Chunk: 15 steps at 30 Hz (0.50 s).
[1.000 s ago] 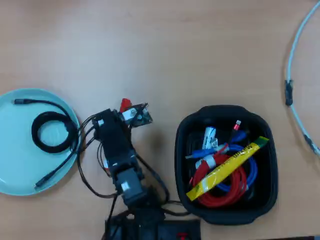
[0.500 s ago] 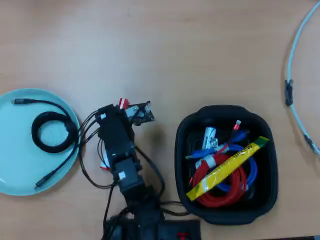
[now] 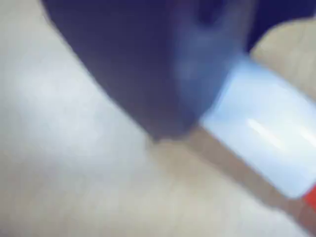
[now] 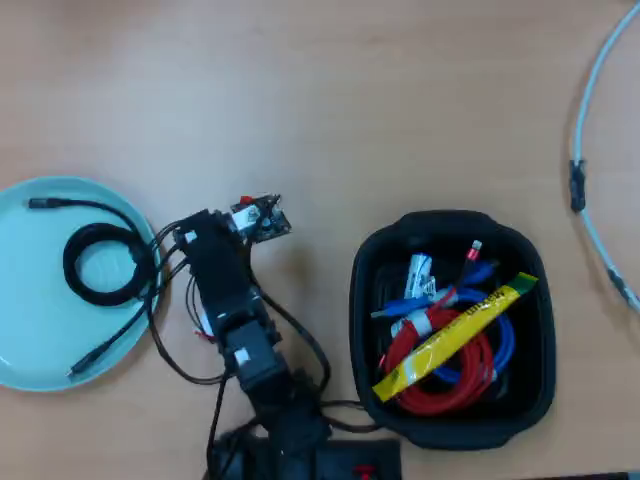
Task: Pick up the red pen and put it in the green bowl
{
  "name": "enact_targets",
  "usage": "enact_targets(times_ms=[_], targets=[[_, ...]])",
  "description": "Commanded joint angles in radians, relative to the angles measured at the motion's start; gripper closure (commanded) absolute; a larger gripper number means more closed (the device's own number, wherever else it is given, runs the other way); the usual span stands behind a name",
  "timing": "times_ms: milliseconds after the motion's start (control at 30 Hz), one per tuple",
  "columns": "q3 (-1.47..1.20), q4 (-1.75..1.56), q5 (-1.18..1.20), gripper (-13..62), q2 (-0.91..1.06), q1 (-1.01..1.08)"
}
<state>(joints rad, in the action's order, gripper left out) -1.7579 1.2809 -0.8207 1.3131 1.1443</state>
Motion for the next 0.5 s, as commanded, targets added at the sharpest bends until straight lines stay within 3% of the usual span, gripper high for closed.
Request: enact_targets(times_ms=[0, 467], targets=[[-0.005, -0.02, 0.02, 58.3, 0.006, -0.011], [0.005, -0.032, 0.318, 57.1, 0.011, -0.009]])
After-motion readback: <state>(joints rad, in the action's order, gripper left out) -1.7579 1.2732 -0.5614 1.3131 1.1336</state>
